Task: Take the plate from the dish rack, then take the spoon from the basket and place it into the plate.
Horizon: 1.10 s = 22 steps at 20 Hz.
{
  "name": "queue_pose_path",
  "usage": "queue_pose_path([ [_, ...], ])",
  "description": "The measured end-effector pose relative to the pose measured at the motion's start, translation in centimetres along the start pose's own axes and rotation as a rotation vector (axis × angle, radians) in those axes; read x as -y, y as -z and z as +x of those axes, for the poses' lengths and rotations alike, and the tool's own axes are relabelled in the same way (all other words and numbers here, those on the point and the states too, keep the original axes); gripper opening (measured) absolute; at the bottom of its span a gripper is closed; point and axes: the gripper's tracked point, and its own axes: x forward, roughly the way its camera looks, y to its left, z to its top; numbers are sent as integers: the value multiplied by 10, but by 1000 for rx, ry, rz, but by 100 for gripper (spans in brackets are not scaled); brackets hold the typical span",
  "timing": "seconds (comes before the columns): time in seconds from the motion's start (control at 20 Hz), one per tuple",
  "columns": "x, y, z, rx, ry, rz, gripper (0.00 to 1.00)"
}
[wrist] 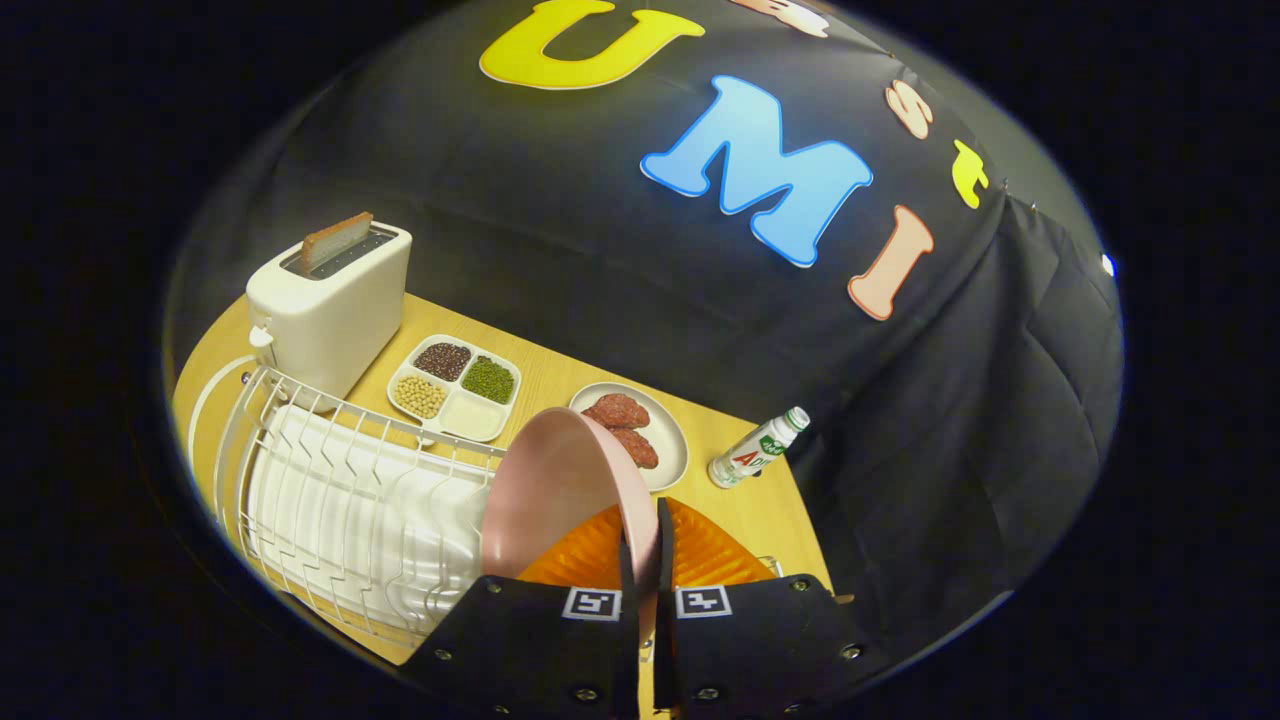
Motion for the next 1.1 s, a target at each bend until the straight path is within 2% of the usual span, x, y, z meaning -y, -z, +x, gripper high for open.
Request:
queue_pose_path([
  [0.25,18,-8,-8,19,-35,51,6],
  [0.5,63,-9,-22,49,-22,102,6],
  [1.1,180,48,-61,50,-33,266,6],
])
